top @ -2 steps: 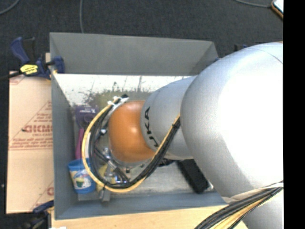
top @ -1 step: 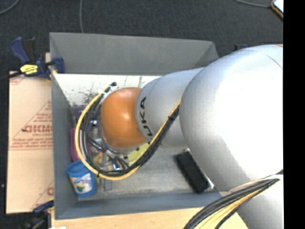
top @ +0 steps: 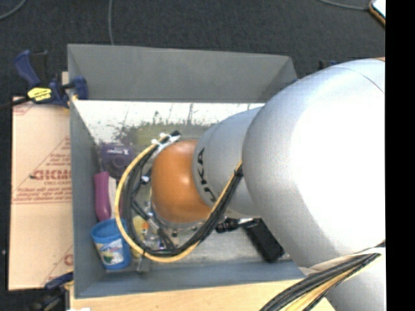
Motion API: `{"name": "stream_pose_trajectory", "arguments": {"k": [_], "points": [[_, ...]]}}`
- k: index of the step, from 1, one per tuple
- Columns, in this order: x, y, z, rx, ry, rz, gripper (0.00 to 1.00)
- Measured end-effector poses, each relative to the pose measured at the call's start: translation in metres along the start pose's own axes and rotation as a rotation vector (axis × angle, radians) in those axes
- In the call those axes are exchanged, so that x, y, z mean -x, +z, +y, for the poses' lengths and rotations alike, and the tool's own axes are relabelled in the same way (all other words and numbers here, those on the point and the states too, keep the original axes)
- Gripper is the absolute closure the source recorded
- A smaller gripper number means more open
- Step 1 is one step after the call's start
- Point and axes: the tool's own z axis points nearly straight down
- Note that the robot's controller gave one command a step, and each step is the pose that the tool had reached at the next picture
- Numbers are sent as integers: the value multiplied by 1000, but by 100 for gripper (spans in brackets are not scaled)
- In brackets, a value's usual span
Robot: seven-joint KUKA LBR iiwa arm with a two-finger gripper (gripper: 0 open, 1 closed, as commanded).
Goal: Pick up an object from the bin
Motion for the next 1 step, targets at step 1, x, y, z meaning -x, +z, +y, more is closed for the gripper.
{"name": "stream_pose_trajectory", "arguments": {"k": [1], "points": [[-9, -78, 33, 4, -277, -14, 0]]}}
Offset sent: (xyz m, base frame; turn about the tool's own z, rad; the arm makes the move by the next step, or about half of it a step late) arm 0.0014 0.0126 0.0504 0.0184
